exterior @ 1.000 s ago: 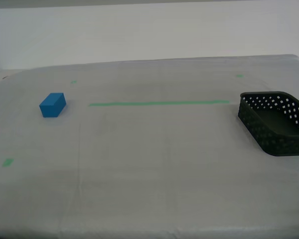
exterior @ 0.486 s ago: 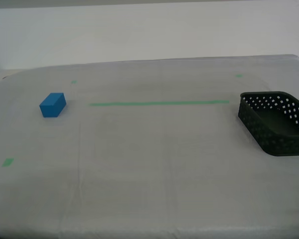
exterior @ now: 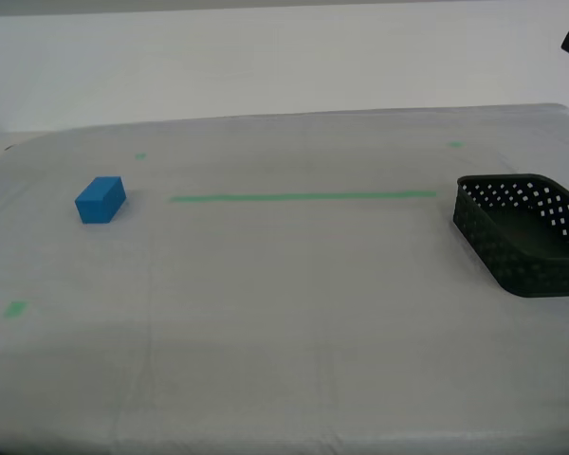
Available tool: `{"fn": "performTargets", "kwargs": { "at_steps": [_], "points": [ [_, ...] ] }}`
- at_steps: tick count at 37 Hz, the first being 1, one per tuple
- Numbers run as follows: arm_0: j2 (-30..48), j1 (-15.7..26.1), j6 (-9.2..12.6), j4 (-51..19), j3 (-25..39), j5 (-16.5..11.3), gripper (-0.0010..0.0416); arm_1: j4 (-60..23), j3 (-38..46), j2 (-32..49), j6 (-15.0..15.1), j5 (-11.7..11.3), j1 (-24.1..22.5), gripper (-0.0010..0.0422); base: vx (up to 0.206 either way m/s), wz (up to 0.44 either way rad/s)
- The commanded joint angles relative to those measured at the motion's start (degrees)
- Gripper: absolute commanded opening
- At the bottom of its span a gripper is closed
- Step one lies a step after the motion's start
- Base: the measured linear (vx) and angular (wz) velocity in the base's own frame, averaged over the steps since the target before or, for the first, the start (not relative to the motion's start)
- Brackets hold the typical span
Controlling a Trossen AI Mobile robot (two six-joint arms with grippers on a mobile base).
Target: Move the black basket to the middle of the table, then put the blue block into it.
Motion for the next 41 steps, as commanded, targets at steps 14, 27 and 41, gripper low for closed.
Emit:
{"fn": "performTargets", "kwargs": {
  "at_steps": [14,27,41],
  "points": [
    [10.32,0.31,-0.26,3.41,-0.59,1.51,0.0399,0.26,0.02,-0.02,0.07,-0.04,-0.02,0.0,0.0,0.0],
    [15.93,0.39,-0.46,8.33,-0.57,1.66,0.0399,0.24,0.02,-0.02,0.07,-0.04,0.0,0.0,0.0,0.0],
    [17.92,0.42,-0.85,15.47,-4.17,1.81,0.04,0.26,0.02,-0.04,0.07,-0.04,0.0,0.0,0.0,0.0]
  ]
}}
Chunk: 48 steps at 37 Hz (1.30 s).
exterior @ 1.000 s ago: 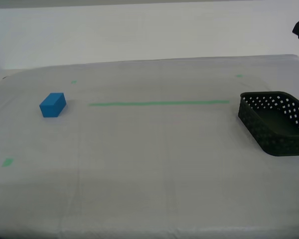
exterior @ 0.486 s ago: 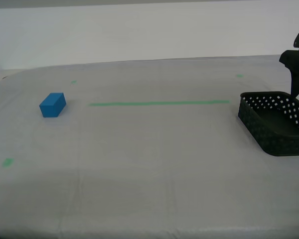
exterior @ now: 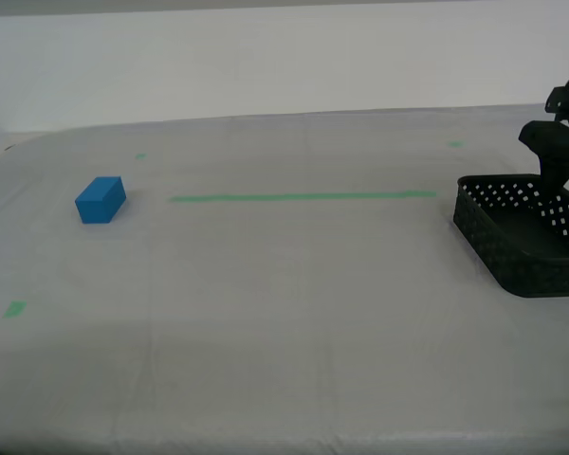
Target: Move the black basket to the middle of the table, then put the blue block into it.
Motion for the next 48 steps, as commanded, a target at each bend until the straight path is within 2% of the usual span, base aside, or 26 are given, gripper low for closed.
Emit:
{"fn": "performTargets", "kwargs": {
  "at_steps": [1,16,31,43,48],
  "points": [
    [0.0,0.04,-0.15,1.9,-1.49,0.15,0.0399,0.26,0.02,-0.04,0.07,-0.04,-0.02,0.0,0.0,0.0],
    [0.0,0.02,-1.07,3.3,-4.81,2.27,0.0399,0.24,0.02,-0.02,0.07,-0.04,-0.02,0.0,0.0,0.0],
    [0.02,0.09,-1.9,5.73,-6.51,2.23,0.0399,0.26,0.02,-0.04,0.07,-0.04,0.0,0.0,0.0,0.0],
    [2.23,0.35,-1.86,6.58,-6.91,2.03,0.0399,0.24,0.02,-0.02,0.07,-0.04,0.0,0.0,0.0,0.0],
    [2.69,0.39,-1.18,6.58,-6.95,2.05,0.0397,0.26,0.02,-0.02,0.07,-0.04,0.0,0.0,0.0,0.0]
  ]
}}
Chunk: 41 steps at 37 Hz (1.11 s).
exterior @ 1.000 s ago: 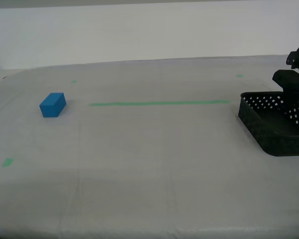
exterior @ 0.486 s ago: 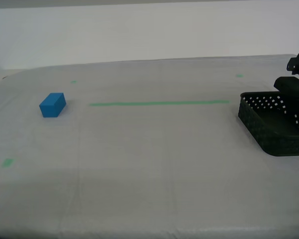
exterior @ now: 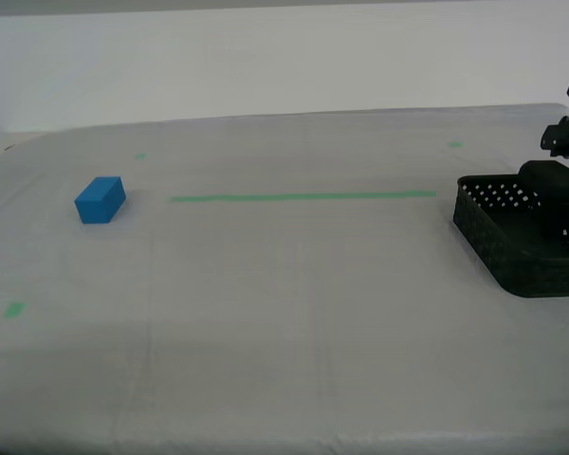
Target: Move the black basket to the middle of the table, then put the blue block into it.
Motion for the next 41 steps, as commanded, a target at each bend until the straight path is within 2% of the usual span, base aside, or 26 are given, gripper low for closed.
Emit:
{"fn": "performTargets", "kwargs": {
  "at_steps": [1,8,23,27,36,41],
  "points": [
    [0.13,0.02,0.66,0.07,-0.02,0.0,0.0396,0.24,0.02,-0.02,0.07,-0.04,-0.02,0.0,0.0,0.0],
    [0.07,0.04,1.16,0.35,-0.02,0.24,0.0369,0.26,0.02,-0.02,0.07,-0.04,0.0,0.0,0.0,0.0],
    [0.07,0.42,2.99,0.61,0.11,0.57,0.0274,0.26,0.02,-0.02,0.07,-0.04,-0.02,0.0,0.0,0.0],
    [0.07,0.57,3.89,0.61,0.15,0.55,0.0241,0.26,0.04,-0.02,0.07,-0.04,-0.02,0.0,0.0,0.0],
    [0.07,0.68,4.0,0.79,0.15,0.52,0.0162,0.26,0.04,-0.02,0.07,-0.04,-0.02,0.0,0.0,0.0],
    [0.07,0.7,4.04,0.98,0.15,0.52,0.0134,0.26,0.02,-0.02,0.07,-0.04,-0.02,0.0,0.0,0.0]
  ]
}}
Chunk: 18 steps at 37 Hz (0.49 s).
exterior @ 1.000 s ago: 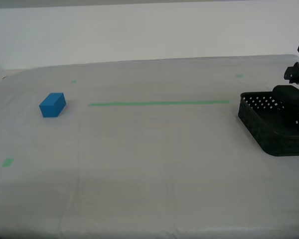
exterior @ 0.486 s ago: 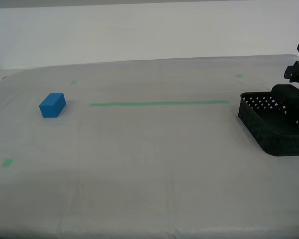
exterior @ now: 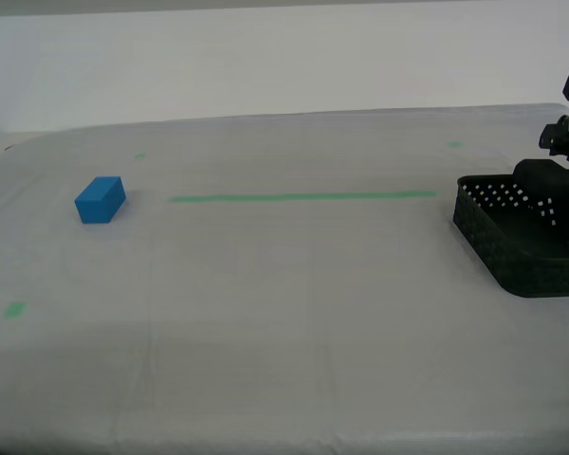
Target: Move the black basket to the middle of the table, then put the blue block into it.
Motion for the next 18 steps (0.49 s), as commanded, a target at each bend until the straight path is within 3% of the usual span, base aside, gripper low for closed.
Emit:
{"fn": "performTargets", "kwargs": {
  "at_steps": [1,18],
  "points": [
    [0.02,0.04,0.15,0.11,0.0,0.09,0.0132,0.26,0.02,-0.04,0.07,-0.04,-0.02,0.0,0.0,0.0],
    [0.02,0.13,0.2,0.61,-0.15,0.15,0.0157,0.26,0.02,-0.04,0.07,-0.04,-0.02,0.0,0.0,0.0]
  ]
}}
